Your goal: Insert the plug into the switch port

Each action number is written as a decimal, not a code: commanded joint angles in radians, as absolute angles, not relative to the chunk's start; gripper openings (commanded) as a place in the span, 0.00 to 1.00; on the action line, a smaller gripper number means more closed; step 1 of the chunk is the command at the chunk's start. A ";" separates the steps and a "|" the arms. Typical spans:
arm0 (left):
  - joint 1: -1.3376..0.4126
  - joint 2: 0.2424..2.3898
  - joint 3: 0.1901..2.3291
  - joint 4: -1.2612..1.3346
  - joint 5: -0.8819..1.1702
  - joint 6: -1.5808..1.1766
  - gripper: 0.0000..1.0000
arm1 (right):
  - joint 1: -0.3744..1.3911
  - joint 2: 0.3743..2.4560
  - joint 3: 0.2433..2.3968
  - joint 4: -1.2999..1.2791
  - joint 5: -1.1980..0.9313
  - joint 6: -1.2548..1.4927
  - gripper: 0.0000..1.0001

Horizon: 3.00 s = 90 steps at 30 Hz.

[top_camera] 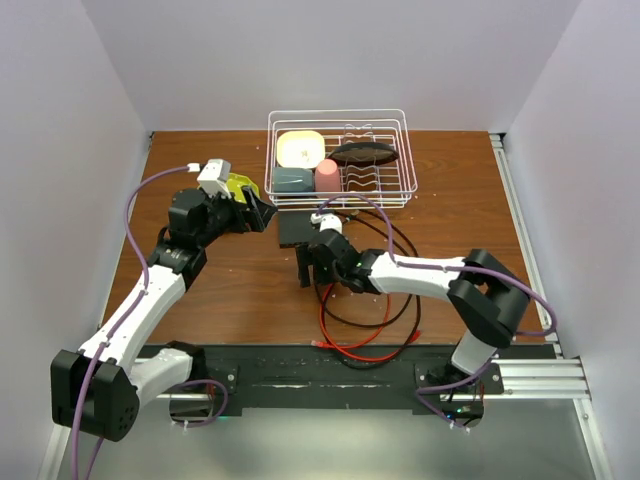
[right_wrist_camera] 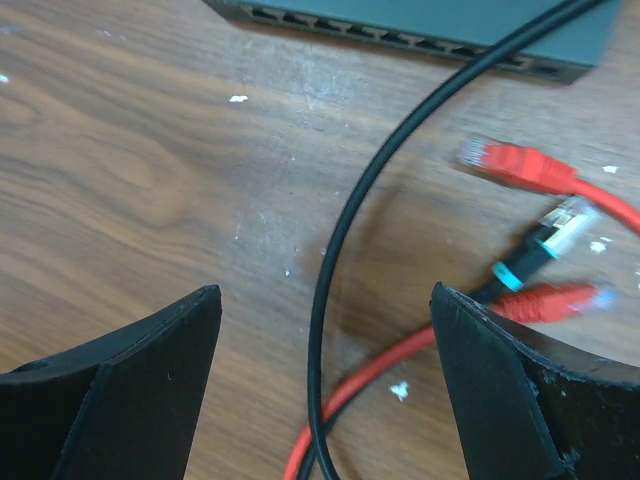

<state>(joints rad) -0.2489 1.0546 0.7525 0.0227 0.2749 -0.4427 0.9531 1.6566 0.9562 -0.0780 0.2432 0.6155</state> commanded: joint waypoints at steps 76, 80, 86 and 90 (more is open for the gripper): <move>-0.242 1.176 0.785 0.189 0.623 -0.564 0.86 | 1.011 1.263 0.805 0.227 -0.161 0.360 0.00; -0.244 1.210 0.792 0.201 0.664 -0.584 0.79 | 1.015 1.249 0.796 0.229 -0.161 0.360 0.00; -0.256 1.256 0.776 0.287 0.730 -0.635 0.63 | 1.022 1.238 0.778 0.242 -0.160 0.373 0.00; -0.261 1.261 0.767 0.322 0.733 -0.646 0.25 | 1.025 1.252 0.788 0.230 -0.163 0.368 0.00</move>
